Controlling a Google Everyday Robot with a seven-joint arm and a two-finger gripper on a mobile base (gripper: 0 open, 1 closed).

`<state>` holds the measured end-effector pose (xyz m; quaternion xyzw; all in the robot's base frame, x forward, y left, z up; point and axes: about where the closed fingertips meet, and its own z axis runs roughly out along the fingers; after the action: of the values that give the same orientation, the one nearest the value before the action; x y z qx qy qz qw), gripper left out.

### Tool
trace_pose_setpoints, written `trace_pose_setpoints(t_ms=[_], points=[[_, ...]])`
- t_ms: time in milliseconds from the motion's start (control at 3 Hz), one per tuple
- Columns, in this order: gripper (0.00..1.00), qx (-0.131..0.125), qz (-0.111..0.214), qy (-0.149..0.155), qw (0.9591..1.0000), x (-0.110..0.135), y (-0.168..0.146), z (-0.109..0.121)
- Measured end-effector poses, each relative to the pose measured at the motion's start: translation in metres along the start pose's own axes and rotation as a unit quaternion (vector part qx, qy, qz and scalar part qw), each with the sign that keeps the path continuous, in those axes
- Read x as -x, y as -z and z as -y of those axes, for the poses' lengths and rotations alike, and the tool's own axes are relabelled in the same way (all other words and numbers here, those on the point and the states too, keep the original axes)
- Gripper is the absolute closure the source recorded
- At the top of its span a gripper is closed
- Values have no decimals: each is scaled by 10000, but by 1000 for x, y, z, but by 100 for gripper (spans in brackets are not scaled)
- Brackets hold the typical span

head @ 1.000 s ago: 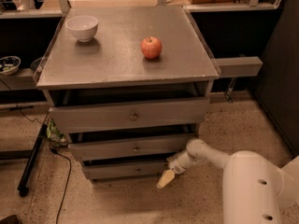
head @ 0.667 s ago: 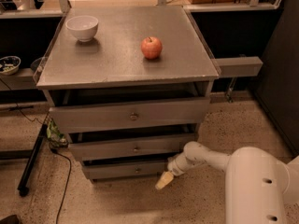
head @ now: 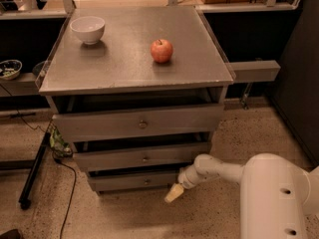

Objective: Open bottom drawer

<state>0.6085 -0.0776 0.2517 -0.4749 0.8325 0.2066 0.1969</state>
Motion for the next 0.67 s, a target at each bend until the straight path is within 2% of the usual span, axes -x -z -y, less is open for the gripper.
trace_pose_setpoints(t_ms=[333,667], points=[[0,-59,-90,-113,9999,0,-9,3],[0,-212,-29,-173,9996,16,-16,17]])
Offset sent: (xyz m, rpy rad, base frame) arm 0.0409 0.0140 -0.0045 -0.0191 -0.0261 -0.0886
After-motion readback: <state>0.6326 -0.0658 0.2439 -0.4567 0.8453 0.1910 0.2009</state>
